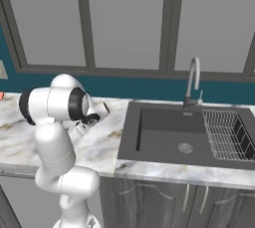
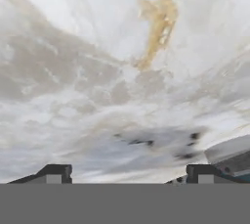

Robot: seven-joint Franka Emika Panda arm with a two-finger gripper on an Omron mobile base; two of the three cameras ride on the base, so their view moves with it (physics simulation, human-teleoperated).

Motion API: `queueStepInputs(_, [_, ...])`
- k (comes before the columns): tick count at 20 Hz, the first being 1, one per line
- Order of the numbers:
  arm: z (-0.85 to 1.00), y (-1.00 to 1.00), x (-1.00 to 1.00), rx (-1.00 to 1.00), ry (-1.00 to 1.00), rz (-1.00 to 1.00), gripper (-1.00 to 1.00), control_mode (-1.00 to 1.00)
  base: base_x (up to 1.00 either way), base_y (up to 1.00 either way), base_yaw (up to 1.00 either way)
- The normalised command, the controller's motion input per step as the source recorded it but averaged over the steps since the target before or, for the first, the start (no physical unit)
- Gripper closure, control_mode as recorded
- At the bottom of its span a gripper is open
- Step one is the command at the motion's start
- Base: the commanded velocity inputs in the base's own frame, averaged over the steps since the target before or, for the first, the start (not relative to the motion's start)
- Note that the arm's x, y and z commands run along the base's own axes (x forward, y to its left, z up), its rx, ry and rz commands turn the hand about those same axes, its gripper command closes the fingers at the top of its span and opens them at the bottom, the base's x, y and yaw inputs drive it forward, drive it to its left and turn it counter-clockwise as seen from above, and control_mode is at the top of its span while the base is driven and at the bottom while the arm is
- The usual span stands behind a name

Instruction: Move the glass cup from next to the sink to the open cabinet. Then, move the bowl with the onion to the fridge to clear the area for faucet cleaning.

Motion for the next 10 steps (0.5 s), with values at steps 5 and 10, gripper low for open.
queueStepInputs(5, [0.06,-0.20,-0.24,0.03,-0.09,0.00,-1.00,-1.00,0.00,0.00,0.00])
queueStepInputs(10, [0.03,-0.14,-0.12,0.03,-0.02,0.05,-1.00,-1.00,0.00,0.00,0.00])
